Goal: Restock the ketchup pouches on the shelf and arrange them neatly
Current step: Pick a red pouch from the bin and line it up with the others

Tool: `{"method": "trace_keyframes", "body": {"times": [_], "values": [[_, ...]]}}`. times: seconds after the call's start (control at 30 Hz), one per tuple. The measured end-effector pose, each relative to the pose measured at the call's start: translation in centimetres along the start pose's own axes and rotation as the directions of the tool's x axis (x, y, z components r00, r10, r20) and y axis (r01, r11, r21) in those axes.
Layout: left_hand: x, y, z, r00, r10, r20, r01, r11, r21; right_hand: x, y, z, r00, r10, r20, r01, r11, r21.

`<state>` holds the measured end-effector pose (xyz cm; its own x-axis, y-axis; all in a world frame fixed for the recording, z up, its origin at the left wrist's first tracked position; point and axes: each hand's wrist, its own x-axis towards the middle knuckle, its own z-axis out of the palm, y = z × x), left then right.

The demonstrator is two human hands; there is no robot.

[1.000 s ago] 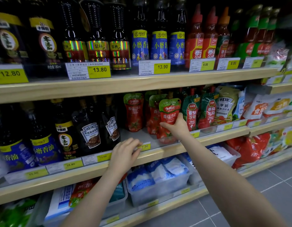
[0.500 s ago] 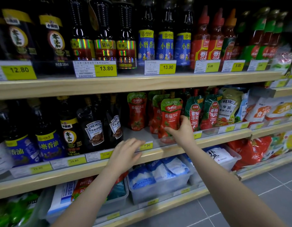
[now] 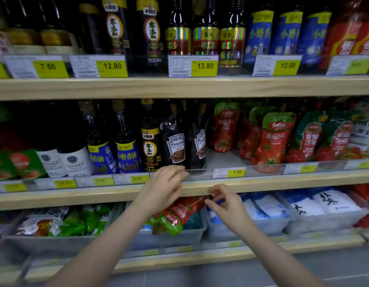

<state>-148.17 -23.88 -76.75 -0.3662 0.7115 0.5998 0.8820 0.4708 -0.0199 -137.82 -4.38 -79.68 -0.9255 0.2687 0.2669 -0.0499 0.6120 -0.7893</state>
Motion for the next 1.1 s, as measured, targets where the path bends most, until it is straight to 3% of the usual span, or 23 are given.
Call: {"method": "trace_keyframes", "body": {"times": [0.13, 0.2, 0.63, 0.83, 0.93, 1.1], "values": [[-1.6, -1.1, -1.2, 0.975, -0.178, -0.13, 0.181, 0.983, 0.01, 0.1, -0.6, 1.3, 0.999, -0.036, 0.002, 0.036, 0.999, -0.005], [-2.8, -1.7, -1.4, 0.96, -0.247, -0.132, 0.254, 0.966, 0.043, 0.3, -0.9, 1.5, 0.999, -0.05, -0.005, 0.05, 0.999, 0.002], [-1.3, 0.4, 0.4, 0.968, -0.244, -0.065, 0.25, 0.963, 0.098, 0.5, -0.4, 1.6, 0.996, -0.086, 0.009, 0.086, 0.996, -0.015], [-7.2, 0.5, 1.0, 0.987, -0.139, -0.079, 0.139, 0.99, -0.002, -0.8, 0.6, 4.3, 0.974, -0.116, 0.193, 0.126, 0.991, -0.039], [-12.5, 0.8, 2.4, 0.98, -0.199, 0.007, 0.199, 0.977, -0.078, -1.7, 1.5, 6.4, 0.941, -0.16, 0.298, 0.191, 0.978, -0.079], [-16.3, -0.1, 4.4, 0.907, -0.34, 0.25, 0.366, 0.928, -0.068, -1.9, 2.1, 10.2, 0.877, -0.212, 0.431, 0.322, 0.925, -0.201]]}}
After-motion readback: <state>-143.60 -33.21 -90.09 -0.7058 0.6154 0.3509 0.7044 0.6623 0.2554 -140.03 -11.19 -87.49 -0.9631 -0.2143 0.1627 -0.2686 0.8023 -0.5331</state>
